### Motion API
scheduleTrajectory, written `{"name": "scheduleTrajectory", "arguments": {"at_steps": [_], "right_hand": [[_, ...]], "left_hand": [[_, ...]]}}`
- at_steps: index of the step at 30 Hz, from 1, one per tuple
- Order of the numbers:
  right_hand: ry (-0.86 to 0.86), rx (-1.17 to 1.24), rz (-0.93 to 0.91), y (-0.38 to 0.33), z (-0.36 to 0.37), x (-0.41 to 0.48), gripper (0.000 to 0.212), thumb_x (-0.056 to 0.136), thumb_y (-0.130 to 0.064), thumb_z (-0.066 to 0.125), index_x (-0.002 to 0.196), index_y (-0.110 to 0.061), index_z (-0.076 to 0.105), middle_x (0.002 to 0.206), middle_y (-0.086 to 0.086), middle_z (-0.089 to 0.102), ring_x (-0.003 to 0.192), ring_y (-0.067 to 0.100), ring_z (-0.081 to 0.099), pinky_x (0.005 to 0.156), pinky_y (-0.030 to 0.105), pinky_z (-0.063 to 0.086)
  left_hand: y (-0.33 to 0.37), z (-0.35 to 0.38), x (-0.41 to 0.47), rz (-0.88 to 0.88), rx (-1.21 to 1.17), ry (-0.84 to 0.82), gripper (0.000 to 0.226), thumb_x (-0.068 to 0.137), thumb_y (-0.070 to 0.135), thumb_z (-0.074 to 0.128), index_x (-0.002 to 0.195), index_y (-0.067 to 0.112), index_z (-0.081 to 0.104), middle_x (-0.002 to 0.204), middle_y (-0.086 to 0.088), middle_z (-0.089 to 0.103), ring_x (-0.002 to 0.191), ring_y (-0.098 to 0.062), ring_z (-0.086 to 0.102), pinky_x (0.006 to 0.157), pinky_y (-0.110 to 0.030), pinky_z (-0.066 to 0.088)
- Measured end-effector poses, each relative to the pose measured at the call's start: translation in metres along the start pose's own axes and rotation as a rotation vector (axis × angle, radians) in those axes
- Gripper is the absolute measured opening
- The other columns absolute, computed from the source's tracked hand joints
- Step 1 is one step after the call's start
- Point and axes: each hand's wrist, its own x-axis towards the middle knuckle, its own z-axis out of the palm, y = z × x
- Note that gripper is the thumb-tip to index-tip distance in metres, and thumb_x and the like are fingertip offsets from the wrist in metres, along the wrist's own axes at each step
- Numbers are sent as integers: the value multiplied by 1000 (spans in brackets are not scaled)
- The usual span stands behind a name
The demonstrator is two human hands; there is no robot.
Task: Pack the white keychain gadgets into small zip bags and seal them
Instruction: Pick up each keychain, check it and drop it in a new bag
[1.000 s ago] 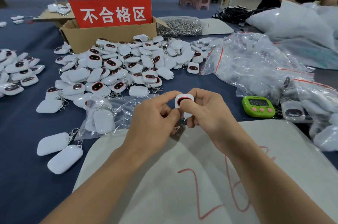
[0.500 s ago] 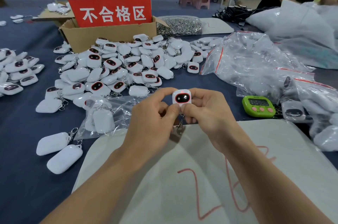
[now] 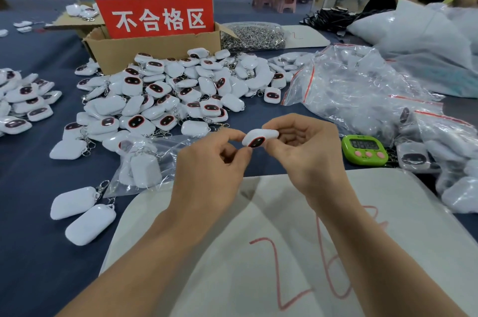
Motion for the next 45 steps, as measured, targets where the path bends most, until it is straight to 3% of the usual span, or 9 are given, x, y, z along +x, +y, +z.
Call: {"name": "scheduleTrajectory", "arguments": {"at_steps": [12, 18, 22, 26, 31, 34, 37, 43, 45], "right_hand": [[6, -90, -60, 0, 0, -3, 23, 79, -4, 82, 77, -27, 79, 67, 9, 68, 56, 8, 49, 53, 28, 43], [-71, -39, 84, -2, 0, -1, 19, 73, -7, 79, 77, -25, 78, 65, 2, 72, 56, 12, 63, 58, 29, 48], [-191, 152, 305, -6, -5, 1, 17, 62, -14, 70, 77, -15, 79, 63, 6, 66, 53, 15, 47, 50, 20, 38], [-278, 187, 390, -7, -8, 1, 20, 72, -22, 68, 81, -10, 81, 69, 14, 64, 67, 26, 44, 50, 22, 37], [-168, 158, 281, -9, -5, 0, 35, 97, -32, 64, 79, -6, 79, 64, 15, 63, 53, 18, 47, 51, 24, 39], [-162, 184, 199, -12, -7, -1, 33, 87, -36, 67, 81, -6, 79, 69, 32, 56, 60, 23, 46, 59, 31, 36], [-193, 186, 150, -14, -10, -1, 22, 79, -26, 70, 80, -6, 79, 61, 23, 54, 61, 23, 46, 58, 25, 35], [-193, 185, 148, -13, -11, -1, 24, 80, -24, 68, 76, -2, 76, 55, 15, 52, 54, 13, 45, 53, 15, 36], [-190, 170, 154, -13, -9, -2, 26, 82, -27, 68, 71, -5, 75, 55, 17, 53, 54, 14, 45, 53, 17, 36]], "left_hand": [[14, -6, -5, 38, 134, 121, 35, 80, 46, 67, 112, 54, 56, 95, 42, 58, 71, 4, 58, 63, -24, 48], [9, -6, -4, 118, 267, 133, 25, 81, 33, 79, 101, 46, 73, 77, 19, 71, 72, -8, 58, 59, -26, 39], [2, -6, -2, 328, 320, 110, 58, 69, 6, 85, 120, 29, 75, 111, 10, 73, 100, -13, 59, 81, -26, 46], [-2, -5, 1, 443, 238, 86, 17, 88, 26, 76, 105, 24, 80, 101, 10, 72, 93, -16, 62, 75, -33, 49], [-2, -5, 1, 320, 295, 7, 24, 93, 48, 60, 88, 28, 70, 83, 18, 58, 79, -6, 44, 62, -25, 30], [0, -5, 1, 263, 288, -20, 22, 95, 46, 58, 79, 36, 47, 71, 22, 38, 75, -4, 32, 60, -19, 26], [1, -8, 1, 258, 232, -32, 24, 98, 44, 56, 82, 40, 39, 70, 25, 38, 73, -5, 35, 63, -12, 29], [-1, -5, -1, 243, 131, -23, 29, 104, 40, 48, 79, 26, 56, 75, 12, 48, 70, -10, 45, 60, -29, 35], [-1, -5, -3, 210, 60, -30, 26, 104, 37, 49, 110, 28, 72, 89, 14, 60, 79, -8, 54, 70, -30, 43]]}}
